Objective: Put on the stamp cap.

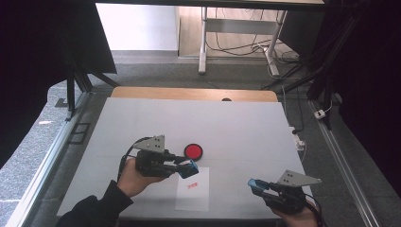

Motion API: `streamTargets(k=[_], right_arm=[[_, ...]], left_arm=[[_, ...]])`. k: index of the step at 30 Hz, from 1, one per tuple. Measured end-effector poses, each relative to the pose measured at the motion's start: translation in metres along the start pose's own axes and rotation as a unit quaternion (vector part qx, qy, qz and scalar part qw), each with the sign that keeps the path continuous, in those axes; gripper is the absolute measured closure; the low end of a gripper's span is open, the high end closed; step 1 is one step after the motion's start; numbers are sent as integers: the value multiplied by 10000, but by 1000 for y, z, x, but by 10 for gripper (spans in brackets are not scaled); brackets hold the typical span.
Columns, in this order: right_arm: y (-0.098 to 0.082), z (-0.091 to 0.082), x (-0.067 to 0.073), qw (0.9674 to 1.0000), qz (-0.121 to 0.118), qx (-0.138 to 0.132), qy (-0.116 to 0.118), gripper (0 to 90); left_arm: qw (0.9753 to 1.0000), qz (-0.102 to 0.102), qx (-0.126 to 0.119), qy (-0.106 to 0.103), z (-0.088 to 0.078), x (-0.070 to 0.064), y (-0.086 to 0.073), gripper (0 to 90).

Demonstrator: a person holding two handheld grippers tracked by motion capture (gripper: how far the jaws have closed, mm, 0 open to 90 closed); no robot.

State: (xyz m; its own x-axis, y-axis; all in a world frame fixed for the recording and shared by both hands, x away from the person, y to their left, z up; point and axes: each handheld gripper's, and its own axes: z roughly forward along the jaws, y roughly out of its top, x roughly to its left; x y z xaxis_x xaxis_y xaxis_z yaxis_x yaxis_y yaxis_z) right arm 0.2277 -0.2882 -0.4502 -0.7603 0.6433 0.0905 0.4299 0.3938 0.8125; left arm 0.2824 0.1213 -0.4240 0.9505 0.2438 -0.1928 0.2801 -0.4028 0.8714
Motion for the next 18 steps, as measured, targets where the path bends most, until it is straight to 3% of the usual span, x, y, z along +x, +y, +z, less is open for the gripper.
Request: streamTargets(k=[8, 12, 18], right_arm=[[6, 5, 3, 9997, 3, -81, 231, 681], [11, 10, 7, 9994, -149, 2, 325, 681], [18, 21, 14, 9975, -352, 27, 613, 681]], left_arm=[[10000, -29, 21, -43, 3, 3, -2, 699], [10000, -23, 24, -33, 4, 3, -2, 698], [9998, 184, 62, -62, 4, 1, -2, 699]])
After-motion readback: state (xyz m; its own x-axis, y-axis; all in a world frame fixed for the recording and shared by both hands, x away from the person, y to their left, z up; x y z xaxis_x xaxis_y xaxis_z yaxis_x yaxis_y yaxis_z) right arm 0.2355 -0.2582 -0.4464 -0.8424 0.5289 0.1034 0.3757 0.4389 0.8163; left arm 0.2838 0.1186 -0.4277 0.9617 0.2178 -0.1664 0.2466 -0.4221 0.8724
